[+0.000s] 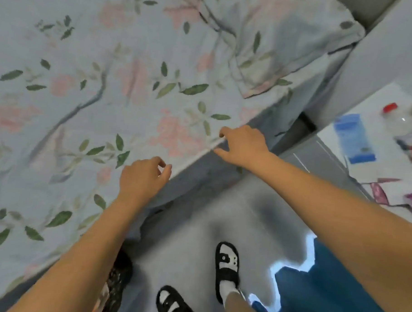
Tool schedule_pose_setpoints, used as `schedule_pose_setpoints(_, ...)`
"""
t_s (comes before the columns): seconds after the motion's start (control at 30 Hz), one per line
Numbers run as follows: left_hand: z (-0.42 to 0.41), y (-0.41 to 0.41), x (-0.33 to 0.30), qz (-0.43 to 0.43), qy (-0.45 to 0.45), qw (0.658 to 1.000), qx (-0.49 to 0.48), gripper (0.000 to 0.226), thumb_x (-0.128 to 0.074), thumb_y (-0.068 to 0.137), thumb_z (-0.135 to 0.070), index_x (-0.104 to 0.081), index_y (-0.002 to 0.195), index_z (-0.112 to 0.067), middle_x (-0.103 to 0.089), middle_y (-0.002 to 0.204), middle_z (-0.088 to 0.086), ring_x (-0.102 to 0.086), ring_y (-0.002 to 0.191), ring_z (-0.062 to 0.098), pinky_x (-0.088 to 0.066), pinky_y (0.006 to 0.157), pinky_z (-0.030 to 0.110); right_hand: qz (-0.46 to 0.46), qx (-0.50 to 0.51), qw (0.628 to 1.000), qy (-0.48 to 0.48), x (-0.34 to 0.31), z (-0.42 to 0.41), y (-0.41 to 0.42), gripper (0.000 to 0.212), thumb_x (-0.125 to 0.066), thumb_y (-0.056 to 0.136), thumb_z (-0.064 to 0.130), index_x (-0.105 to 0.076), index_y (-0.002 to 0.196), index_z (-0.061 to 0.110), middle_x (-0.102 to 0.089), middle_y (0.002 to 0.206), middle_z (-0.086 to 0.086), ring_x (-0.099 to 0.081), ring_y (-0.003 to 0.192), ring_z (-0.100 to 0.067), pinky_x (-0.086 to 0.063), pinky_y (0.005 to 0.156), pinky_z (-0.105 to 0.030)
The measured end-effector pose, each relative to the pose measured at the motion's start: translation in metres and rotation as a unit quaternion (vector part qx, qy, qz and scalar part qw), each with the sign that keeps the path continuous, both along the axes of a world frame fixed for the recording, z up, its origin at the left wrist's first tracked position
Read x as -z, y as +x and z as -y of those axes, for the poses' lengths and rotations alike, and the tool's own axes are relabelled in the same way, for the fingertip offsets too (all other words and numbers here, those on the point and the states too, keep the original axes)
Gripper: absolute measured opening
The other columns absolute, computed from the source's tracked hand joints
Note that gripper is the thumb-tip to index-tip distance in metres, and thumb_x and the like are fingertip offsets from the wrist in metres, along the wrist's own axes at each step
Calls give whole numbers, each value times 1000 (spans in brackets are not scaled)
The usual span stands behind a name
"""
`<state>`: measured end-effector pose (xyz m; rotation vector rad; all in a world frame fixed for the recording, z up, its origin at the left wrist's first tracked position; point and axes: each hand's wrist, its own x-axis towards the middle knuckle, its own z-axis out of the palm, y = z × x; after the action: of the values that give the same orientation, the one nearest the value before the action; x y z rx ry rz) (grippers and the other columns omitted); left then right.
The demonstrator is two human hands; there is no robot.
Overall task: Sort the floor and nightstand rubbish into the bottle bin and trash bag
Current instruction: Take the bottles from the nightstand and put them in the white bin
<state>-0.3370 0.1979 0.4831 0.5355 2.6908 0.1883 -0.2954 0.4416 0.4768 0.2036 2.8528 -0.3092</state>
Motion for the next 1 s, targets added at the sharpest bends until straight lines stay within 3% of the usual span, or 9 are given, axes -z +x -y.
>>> schedule_pose_setpoints(0.13, -111, -12, 5, -14, 4, 993, 115, 37, -43, 94, -47, -66, 108, -21, -73, 98, 0, -64, 95, 28, -50, 81, 38, -2, 126, 992, -6, 4, -96, 53, 42, -51, 90, 48, -54, 121, 20, -66, 99, -6, -55, 105, -31, -37, 70, -34)
schedule_pose_setpoints(0.27, -199, -3, 10, -4, 11, 977, 212, 40, -41, 91, -44, -68, 99, -15, -73, 93, 7, -65, 88, 31, -53, 74, 39, 21, 229, 973, -30, 9, -153, 99, 36, -53, 88, 43, -57, 116, 20, -66, 103, -8, -56, 104, -31, -43, 74, -35)
schedule_pose_setpoints(0.37, -250, 9, 8, 24, -16, 965, 262, 32, -43, 93, -37, -65, 101, -15, -71, 100, 9, -64, 94, 32, -51, 79, 39, 49, 291, 954, -43, 4, -185, 127, 32, -52, 89, 39, -57, 116, 22, -66, 104, -8, -58, 102, -29, -42, 69, -32)
schedule_pose_setpoints(0.47, -289, 23, 4, 42, -41, 949, 310, 30, -41, 96, -34, -62, 104, -14, -70, 102, 9, -63, 96, 33, -49, 80, 37, 71, 347, 933, -59, 0, -210, 149, 30, -50, 91, 37, -56, 117, 23, -67, 105, -5, -60, 100, -27, -50, 73, -32)
schedule_pose_setpoints(0.6, -332, 40, 1, 31, -48, 925, 377, 31, -39, 97, -33, -62, 109, -17, -70, 103, 5, -64, 96, 32, -46, 78, 34, 45, 419, 902, -88, 13, -235, 167, 28, -51, 91, 35, -56, 116, 24, -68, 106, -1, -62, 97, -24, -49, 75, -30)
schedule_pose_setpoints(0.8, -403, 58, 21, 80, -64, 926, 364, 31, -39, 97, -34, -63, 111, -20, -70, 104, 4, -63, 98, 31, -48, 78, 35, -54, 479, 866, -132, 37, -280, 190, 28, -56, 90, 29, -60, 116, 22, -69, 104, 4, -57, 102, -21, -45, 73, -28)
schedule_pose_setpoints(1.0, -498, 96, 28, 100, -44, 936, 335, 27, -41, 97, -35, -63, 104, -20, -68, 102, 1, -62, 91, 27, -47, 71, 32, -121, 467, 874, -60, 23, -388, 218, 39, -63, 86, 26, -57, 124, 19, -61, 120, -1, -47, 114, -26, -42, 99, -37)
